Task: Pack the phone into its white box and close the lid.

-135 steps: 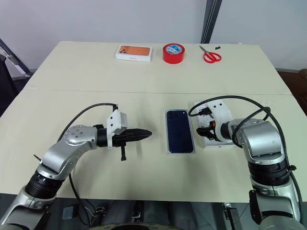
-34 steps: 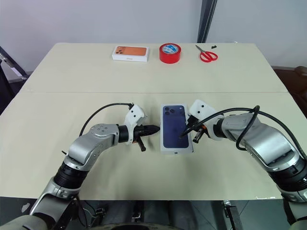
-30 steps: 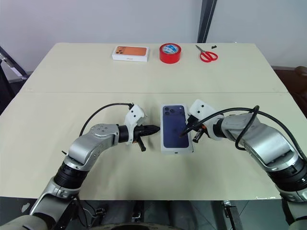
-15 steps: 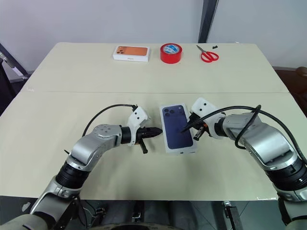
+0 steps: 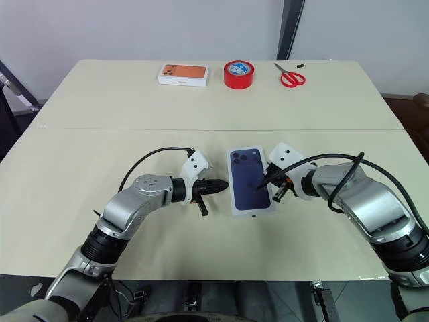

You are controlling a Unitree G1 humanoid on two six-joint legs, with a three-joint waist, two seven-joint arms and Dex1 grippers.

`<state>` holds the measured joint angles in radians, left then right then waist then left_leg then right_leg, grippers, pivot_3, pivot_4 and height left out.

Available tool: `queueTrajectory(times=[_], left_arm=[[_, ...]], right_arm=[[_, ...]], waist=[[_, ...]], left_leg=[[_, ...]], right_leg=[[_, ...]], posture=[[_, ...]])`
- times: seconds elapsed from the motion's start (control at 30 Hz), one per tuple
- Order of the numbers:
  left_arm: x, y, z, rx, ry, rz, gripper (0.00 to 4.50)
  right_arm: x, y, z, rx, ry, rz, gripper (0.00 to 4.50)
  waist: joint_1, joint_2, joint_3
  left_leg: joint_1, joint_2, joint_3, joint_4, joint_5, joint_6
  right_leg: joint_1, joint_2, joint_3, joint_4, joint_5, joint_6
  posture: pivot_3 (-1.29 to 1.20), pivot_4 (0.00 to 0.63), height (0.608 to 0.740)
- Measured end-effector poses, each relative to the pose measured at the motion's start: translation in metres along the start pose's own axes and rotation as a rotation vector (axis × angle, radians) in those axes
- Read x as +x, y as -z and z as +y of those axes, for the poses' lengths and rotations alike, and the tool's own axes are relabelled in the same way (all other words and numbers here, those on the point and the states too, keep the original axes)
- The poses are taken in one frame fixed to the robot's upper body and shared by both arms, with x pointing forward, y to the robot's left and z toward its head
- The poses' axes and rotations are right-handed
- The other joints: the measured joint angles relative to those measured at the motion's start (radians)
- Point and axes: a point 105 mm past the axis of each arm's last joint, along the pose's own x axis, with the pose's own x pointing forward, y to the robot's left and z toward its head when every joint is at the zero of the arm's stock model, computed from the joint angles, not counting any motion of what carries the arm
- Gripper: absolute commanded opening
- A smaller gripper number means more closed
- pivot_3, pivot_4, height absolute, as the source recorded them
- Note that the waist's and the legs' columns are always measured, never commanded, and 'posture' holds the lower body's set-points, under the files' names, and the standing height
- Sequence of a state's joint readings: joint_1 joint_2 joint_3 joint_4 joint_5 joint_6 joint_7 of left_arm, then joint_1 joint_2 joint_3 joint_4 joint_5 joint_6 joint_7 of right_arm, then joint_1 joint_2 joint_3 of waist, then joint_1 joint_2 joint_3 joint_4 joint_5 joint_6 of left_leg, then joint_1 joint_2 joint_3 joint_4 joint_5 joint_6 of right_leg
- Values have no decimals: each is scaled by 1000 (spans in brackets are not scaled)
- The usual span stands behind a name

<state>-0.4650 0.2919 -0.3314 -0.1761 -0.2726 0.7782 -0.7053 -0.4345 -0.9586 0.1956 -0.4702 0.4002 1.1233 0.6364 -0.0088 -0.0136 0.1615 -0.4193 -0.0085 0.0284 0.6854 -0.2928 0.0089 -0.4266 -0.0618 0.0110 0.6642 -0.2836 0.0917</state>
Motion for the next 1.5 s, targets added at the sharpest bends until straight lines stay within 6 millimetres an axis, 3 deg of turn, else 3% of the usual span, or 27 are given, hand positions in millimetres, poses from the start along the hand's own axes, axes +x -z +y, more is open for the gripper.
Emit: queueTrajectory(times=[0.43, 0.53, 0.63, 0.73, 0.8, 0.93, 1.07, 1.23, 1.37, 1.5], left_arm=[[-1, -1, 2, -1, -12, -5, 0], [-7, -7, 9, -26, -31, -45, 0], [-10, -30, 19, -58, -55, -139, 0], [0, -55, 25, -19, -71, -176, 0], [11, -60, 27, 13, -83, -161, 0], [38, -35, 28, 69, -89, -10, 0], [54, -36, 28, 99, -81, 40, 0], [60, -33, 27, 102, -78, 62, 0], [53, -34, 35, 66, -109, 16, 0], [-4, -36, 73, 40, -284, -115, 0]], right_arm=[[-27, -9, -18, -108, 21, -57, 59], [-38, -19, -11, -112, -43, -127, 59], [-43, -21, 15, -138, -167, -171, 59], [-34, -11, 41, -144, -263, -147, 59], [-25, -2, 49, -131, -277, -121, 59], [-16, 9, 49, -122, -232, -81, 59], [-15, 16, 50, -142, -206, -66, 59], [-15, 22, 50, -137, -198, -55, 59], [-13, 17, 41, -113, -156, -100, 59], [-14, -9, -11, -33, 76, -280, 59]], waist=[[0, 0, 0], [-1, 0, 0], [3, 0, 0], [19, 0, 0], [22, 0, 0], [22, -1, 0], [23, -1, -2], [23, -2, -4], [19, -3, -4], [-7, -3, -3]], left_leg=[[0, 0, 0, 0, 0, 0], [0, 0, 0, 0, 0, 0], [0, 0, 0, 1, 0, 0], [0, -1, 0, 2, 0, 0], [0, -1, 0, 2, 0, 1], [0, -1, 0, 2, 0, 0], [3, -1, 0, 2, 0, 1], [16, -1, -1, 0, -2, 4], [16, -1, -2, 0, -2, 4], [12, 0, -1, -2, 1, -2]], right_leg=[[0, 0, 0, 0, 0, 0], [0, 0, 0, 1, 0, 0], [0, 0, 0, 1, 0, 0], [1, 0, 0, 0, 0, 0], [1, 0, 0, 0, 0, 0], [1, 0, 0, 0, 0, 0], [5, 0, 0, -1, 0, 0], [21, 0, -1, -7, -1, 2], [20, 0, -1, -7, -1, 2], [11, 0, 1, 0, -1, 2]], posture=[[0, 150, 725], [0, 150, 725], [0, 150, 725], [0, 150, 725], [0, 150, 725], [0, 150, 725], [0, 150, 725], [0, 150, 725], [0, 150, 725], [0, 150, 725]])
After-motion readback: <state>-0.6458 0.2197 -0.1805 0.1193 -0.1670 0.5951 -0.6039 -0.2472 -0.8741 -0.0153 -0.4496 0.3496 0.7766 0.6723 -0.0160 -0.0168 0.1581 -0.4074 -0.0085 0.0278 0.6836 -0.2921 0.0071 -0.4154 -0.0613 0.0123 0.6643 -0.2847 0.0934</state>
